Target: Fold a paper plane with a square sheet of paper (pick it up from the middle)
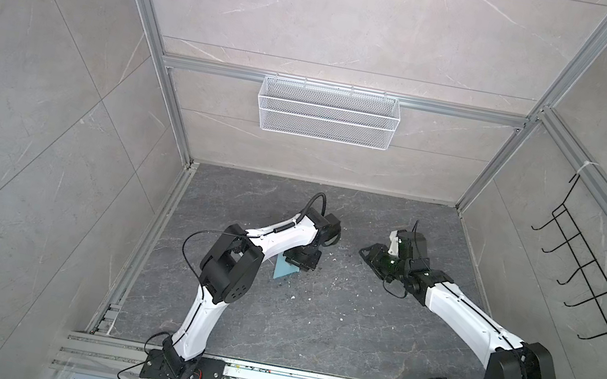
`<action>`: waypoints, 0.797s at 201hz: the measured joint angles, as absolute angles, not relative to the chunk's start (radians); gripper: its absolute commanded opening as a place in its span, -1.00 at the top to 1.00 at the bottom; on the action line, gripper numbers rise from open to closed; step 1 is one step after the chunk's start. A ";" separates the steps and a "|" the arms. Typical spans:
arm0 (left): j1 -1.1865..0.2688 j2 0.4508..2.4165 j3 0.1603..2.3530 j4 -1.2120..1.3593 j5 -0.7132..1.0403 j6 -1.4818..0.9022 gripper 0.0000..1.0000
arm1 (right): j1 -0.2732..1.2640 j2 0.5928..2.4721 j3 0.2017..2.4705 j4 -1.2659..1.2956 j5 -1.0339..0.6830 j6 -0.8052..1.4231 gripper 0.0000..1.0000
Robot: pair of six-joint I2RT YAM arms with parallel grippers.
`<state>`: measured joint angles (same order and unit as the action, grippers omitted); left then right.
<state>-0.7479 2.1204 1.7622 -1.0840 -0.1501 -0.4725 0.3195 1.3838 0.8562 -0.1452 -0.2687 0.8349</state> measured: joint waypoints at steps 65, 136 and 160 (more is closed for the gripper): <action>-0.562 1.795 1.414 -0.751 0.205 -0.546 -0.27 | 0.373 1.571 0.921 -0.139 -0.379 0.788 0.05; -0.366 1.656 1.016 -0.437 0.398 -0.718 -0.30 | 0.609 1.806 1.108 -0.101 -0.450 0.785 0.20; -0.366 1.657 0.987 -0.380 0.437 -0.743 -0.30 | 0.625 1.874 1.157 -0.101 -0.462 0.785 0.29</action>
<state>-0.3664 1.6573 0.9867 -0.3798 0.4366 -0.7425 0.6250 1.8740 1.1568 -0.1005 -0.4618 0.7845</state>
